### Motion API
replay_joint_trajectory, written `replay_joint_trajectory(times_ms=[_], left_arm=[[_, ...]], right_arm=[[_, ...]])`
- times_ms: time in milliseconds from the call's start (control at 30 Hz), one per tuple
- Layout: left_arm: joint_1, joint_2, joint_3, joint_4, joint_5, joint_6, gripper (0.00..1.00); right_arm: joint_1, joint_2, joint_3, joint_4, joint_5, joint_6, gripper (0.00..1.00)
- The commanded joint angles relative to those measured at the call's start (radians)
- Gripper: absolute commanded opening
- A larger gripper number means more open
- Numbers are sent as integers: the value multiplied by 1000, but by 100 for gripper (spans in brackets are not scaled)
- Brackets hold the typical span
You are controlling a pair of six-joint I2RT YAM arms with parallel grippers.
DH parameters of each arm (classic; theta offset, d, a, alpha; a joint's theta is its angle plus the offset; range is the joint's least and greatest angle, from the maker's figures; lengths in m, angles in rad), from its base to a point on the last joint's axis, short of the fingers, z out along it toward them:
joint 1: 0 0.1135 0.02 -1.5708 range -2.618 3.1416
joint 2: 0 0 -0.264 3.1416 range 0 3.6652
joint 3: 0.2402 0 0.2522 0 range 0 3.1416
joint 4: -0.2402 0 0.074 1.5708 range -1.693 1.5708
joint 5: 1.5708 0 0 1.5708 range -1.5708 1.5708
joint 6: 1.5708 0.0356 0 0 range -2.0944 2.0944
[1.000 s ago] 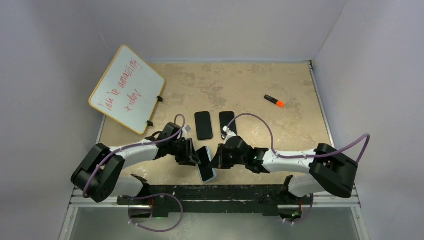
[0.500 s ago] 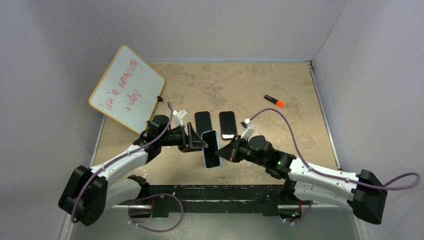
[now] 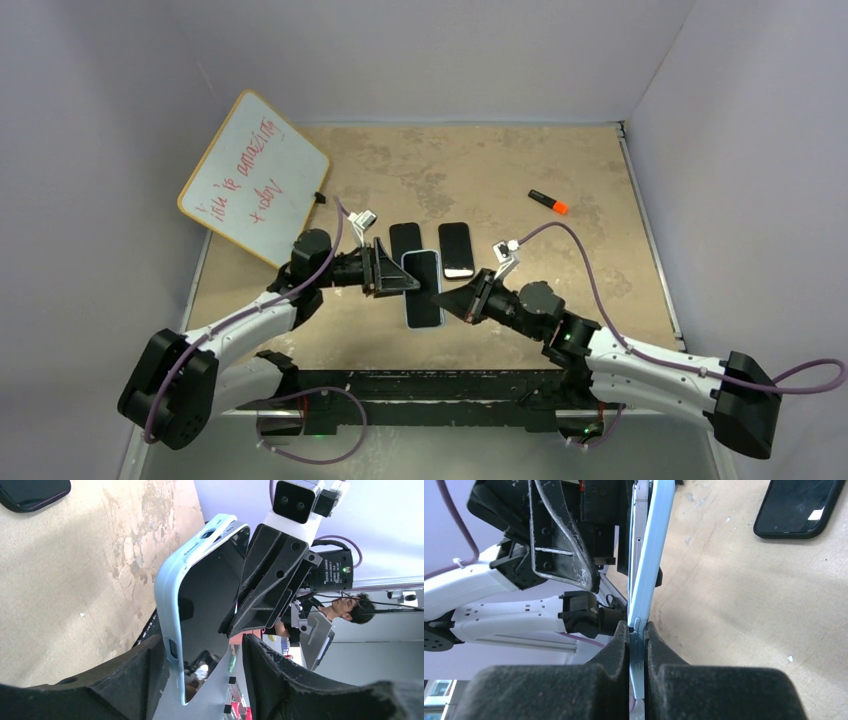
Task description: Put the phone into the phone case
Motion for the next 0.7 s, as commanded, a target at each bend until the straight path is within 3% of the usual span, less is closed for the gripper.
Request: replay_joint_trajectory(times_ms=[0,333,433,500,567,667], left_arm=[[0,13,-42,179,30,-80,57],[-4,38,-73,297,40,-148,26],[-5,57,-93,383,48,-195,27],[-8,71,-106,444,48,-231,36],[-10,83,-110,476,48,-249,39],[-15,95,-117,551,43,-290,30]], right_arm=[[-3,3,-15,235,-17,23,0],[-3,26,-21,233,-31,43,1],[-4,25,-39,250,-31,57,1],[-5,37,-43,267,-31,58,0],[-7,58,-34,292,-53,50,0],[-10,77,-13,293,-65,39,0]])
